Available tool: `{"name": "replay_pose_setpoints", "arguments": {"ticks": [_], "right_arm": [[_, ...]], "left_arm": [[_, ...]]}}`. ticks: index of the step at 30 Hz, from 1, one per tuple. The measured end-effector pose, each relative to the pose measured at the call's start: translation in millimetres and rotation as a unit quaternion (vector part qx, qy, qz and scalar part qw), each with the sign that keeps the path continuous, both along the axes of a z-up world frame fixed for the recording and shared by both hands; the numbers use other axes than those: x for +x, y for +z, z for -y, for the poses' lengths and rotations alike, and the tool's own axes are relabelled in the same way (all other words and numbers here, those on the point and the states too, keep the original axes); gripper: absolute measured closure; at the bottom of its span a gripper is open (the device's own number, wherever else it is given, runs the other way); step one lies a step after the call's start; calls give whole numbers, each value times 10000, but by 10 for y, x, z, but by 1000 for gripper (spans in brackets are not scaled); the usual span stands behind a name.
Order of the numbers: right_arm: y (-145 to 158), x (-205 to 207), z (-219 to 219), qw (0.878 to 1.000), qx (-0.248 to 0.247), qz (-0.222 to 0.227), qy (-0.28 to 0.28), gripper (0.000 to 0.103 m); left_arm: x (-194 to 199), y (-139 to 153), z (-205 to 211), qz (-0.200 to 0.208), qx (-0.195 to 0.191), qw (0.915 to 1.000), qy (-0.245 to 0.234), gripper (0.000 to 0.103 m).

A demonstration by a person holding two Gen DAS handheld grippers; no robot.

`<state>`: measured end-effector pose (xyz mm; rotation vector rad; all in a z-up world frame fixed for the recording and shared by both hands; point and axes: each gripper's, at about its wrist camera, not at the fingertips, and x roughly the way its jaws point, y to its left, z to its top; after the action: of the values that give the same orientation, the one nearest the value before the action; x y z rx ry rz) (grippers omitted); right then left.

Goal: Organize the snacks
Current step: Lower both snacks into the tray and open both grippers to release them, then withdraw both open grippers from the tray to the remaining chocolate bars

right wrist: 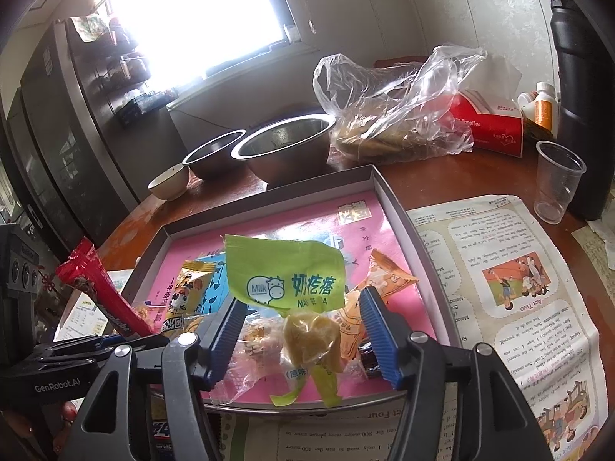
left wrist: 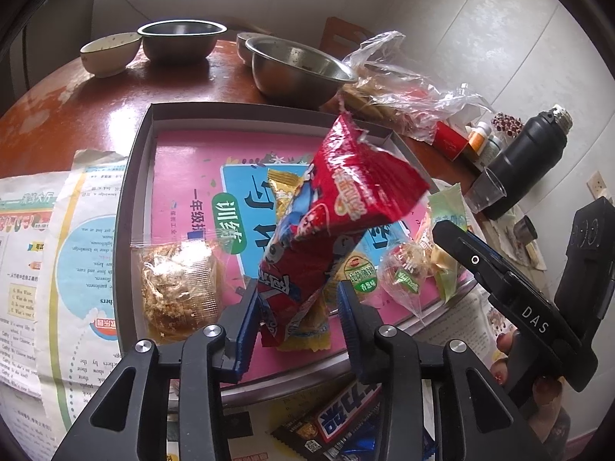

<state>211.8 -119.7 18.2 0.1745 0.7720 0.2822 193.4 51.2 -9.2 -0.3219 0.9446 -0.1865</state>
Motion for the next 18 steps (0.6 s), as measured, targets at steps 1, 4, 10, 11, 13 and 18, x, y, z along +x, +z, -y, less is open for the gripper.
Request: {"name": "replay_pose_setpoints", "arguments": {"ticks": [1,4,10,11,13,18], "right_arm": [[6,-4,3,10000,7,3,-1,41],[33,-15,23,10000,27,56,-18,41],[74,-38,57,9999,52,120,-58,39],[77,-39,65,9999,56,129,-58,39],[88,-42,71,9999,59,142,-63,39],[125,-67,64,9997,89,212,-41,38]], "left_arm": [[-11,10,4,17,9,10000,-3,59],[-30,46,4,69,77,9999,18,50],[-50,77,-49,115,101,9998,88,47],[-46,80,-48,117,119,9998,93,47],[-50,90,-32,131,176,9997,79,46],[-81,144,-4,220,270,9994,48,43]]}}
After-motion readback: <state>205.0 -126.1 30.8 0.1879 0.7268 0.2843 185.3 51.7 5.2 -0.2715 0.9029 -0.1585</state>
